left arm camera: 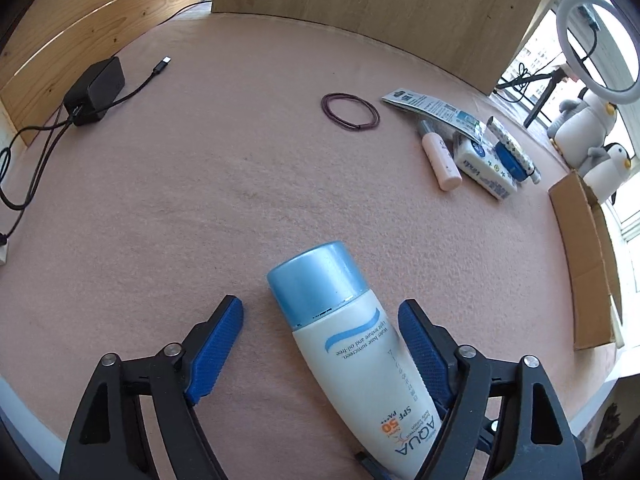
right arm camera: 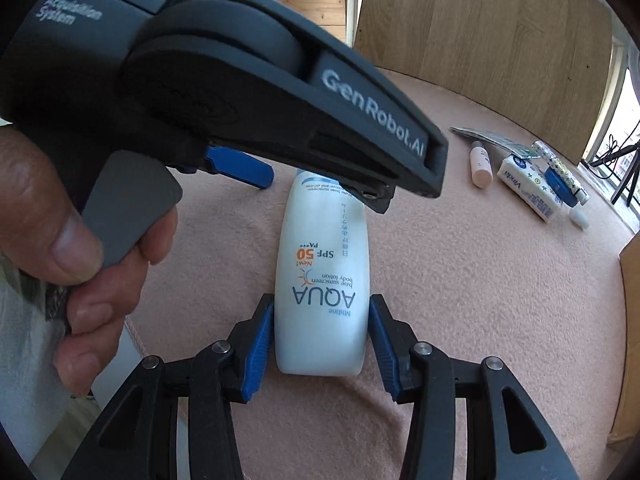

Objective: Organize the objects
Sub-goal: 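Reach the right gripper to the white AQUA bottle and close on it, then lift the AQUA bottle with the right gripper toward the cardboard box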

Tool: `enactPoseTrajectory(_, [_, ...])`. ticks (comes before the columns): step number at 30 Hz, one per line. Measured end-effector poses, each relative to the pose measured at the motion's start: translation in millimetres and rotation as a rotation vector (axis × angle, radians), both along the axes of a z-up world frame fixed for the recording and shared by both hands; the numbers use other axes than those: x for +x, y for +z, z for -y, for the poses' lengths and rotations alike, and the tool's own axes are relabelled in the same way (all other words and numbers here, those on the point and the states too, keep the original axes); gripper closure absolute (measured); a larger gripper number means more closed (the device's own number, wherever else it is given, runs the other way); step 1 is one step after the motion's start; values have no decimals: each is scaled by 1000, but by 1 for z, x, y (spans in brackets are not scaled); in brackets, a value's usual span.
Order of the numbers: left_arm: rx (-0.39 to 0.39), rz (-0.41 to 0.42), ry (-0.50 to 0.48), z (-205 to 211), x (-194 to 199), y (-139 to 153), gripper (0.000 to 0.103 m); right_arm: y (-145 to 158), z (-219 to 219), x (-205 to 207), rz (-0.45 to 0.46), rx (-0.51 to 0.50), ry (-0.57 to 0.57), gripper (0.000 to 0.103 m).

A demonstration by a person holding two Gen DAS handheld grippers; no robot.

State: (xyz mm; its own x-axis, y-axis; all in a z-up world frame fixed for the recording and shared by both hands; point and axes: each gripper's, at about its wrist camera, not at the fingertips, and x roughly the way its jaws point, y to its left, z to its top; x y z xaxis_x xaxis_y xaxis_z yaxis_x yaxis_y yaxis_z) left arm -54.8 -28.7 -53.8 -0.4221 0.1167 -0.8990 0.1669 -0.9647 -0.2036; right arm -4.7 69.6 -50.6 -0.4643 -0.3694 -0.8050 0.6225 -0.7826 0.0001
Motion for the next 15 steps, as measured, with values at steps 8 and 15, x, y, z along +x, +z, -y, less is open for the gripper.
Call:
enactPoseTrajectory(8, [-22, -13, -6, -6, -9, 1, 44, -1, 1, 2, -7, -1, -6, 67])
enactPoseTrajectory(15, [3, -31, -11, -7, -10, 8, 49, -1, 3, -2, -10, -26, -19, 68])
